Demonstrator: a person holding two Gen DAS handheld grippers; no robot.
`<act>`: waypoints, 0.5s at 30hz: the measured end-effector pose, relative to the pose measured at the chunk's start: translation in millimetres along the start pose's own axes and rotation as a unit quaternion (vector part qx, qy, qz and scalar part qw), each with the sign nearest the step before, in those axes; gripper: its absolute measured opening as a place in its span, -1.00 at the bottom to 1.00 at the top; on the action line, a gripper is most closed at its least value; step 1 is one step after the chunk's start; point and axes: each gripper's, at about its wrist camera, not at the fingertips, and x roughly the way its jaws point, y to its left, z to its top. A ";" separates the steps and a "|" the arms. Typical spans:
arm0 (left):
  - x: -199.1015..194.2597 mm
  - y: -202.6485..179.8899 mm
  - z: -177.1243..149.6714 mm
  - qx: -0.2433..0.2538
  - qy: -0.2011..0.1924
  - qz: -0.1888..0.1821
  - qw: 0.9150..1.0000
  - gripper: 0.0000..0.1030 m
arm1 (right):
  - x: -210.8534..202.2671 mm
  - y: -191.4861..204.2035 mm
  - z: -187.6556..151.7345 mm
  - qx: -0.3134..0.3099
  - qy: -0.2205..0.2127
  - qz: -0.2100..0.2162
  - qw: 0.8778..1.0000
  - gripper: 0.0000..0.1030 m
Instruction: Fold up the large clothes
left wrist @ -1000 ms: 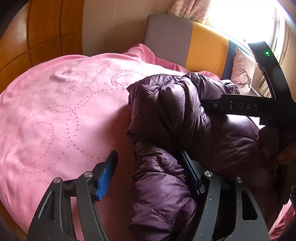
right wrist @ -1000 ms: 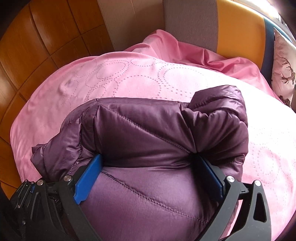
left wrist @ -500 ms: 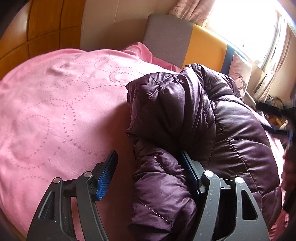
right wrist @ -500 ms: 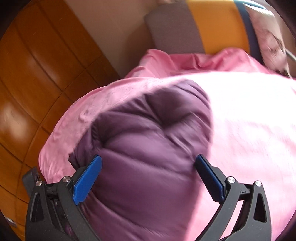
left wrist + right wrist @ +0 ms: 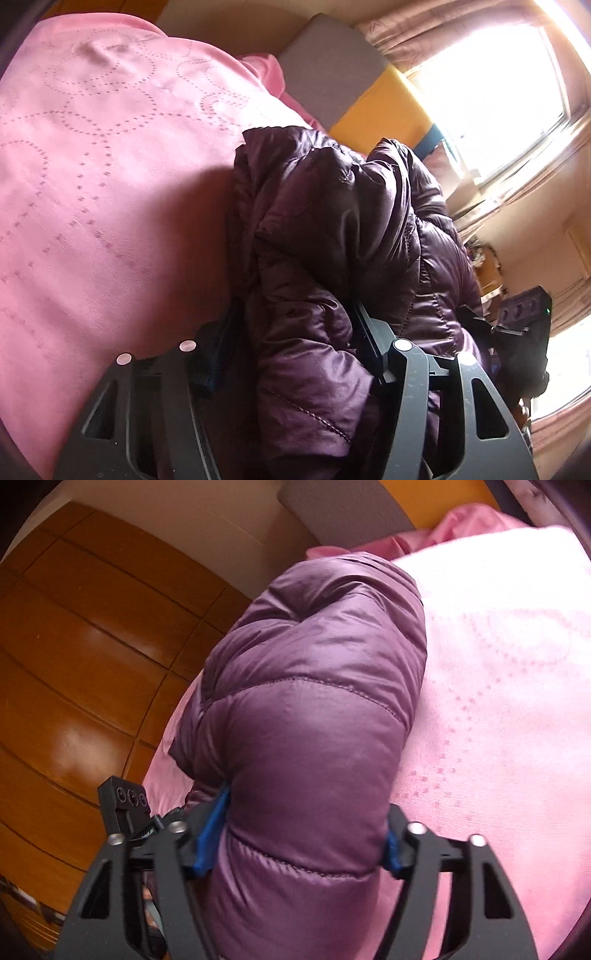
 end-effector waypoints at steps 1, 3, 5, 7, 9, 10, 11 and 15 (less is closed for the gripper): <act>0.1 -5.1 -1.1 0.002 0.003 -0.012 1.000 0.02 | -8.6 6.9 -3.5 -0.013 -0.010 -0.006 1.000 0.09; 1.0 -16.3 -2.8 0.007 0.010 -0.028 1.000 -0.01 | -28.9 12.9 -8.3 -0.026 -0.032 -0.011 0.999 0.03; 5.8 -33.7 -6.5 0.017 0.020 -0.049 0.998 -0.01 | -56.5 12.9 -12.9 -0.034 -0.059 -0.022 0.997 0.02; 16.3 -55.8 -10.6 0.028 0.035 -0.070 0.997 -0.01 | -81.4 6.7 -17.6 -0.033 -0.079 -0.035 0.996 0.02; 32.4 -82.2 -16.0 0.045 0.052 -0.084 0.994 -0.01 | -110.2 -4.6 -29.0 -0.028 -0.101 -0.053 0.993 0.02; 43.8 -98.3 -19.3 0.055 0.066 -0.093 0.992 -0.01 | -127.7 -13.6 -33.5 -0.021 -0.113 -0.065 0.991 0.02; 55.5 -115.2 -22.9 0.066 0.079 -0.101 0.990 -0.01 | -142.3 -22.0 -38.0 -0.013 -0.124 -0.075 0.989 0.02; 105.0 -196.8 -42.0 0.137 0.124 -0.118 0.976 -0.11 | -197.4 -66.0 -58.2 0.036 -0.164 -0.115 0.979 0.01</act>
